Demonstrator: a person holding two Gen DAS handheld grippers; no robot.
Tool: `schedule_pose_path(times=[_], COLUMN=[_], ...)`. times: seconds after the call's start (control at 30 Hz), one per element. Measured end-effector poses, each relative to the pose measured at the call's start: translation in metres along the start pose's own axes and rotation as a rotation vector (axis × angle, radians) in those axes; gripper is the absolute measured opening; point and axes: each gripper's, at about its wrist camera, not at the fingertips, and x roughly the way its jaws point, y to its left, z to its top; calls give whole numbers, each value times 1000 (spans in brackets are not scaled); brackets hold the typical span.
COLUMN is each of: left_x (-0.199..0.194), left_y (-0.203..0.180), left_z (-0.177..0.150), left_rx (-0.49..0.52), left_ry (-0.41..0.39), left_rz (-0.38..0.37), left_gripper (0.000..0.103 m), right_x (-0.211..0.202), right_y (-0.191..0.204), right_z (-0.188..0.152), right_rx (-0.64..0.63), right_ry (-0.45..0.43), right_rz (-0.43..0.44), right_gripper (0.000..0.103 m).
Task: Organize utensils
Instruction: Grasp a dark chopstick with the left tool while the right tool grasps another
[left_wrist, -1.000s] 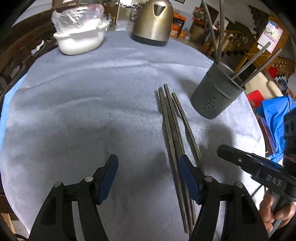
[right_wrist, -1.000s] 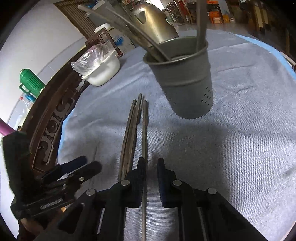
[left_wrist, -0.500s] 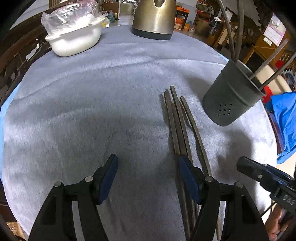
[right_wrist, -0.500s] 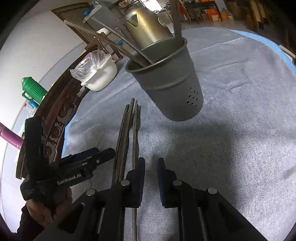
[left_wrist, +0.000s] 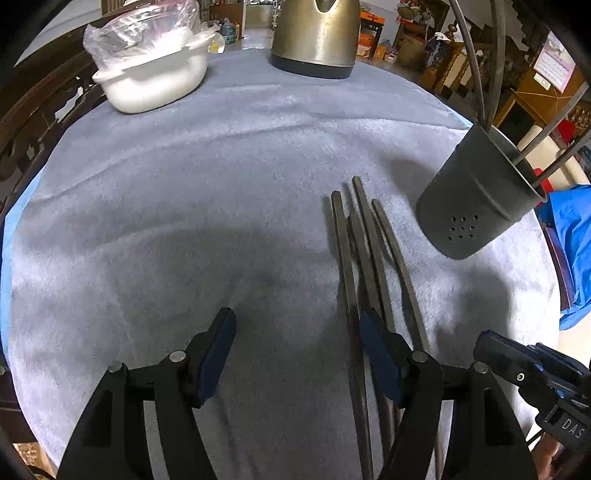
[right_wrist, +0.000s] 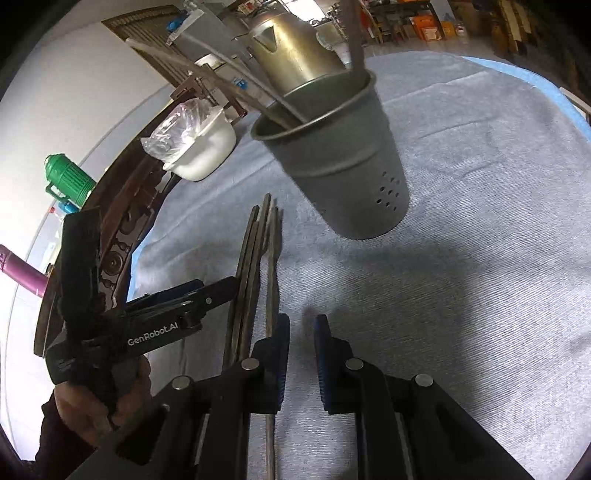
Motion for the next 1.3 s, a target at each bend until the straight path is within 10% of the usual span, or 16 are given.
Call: schedule_pose_path(times=[0.7, 1.0, 1.3], left_x=[-10, -5, -21], left_y=[12, 10, 28], left_z=[-5, -5, -9], left_rx=[-80, -34, -105], left_ry=[21, 17, 7], left_rz=[-68, -57, -117], left_gripper=[65, 9, 9], right_x=[23, 21, 22], right_y=[15, 22, 10], right_z=[-12, -8, 8], right_rx=[-45, -71, -16], right_ry=[107, 168, 134], right_rz=[-76, -91, -86], right_gripper=[6, 9, 9])
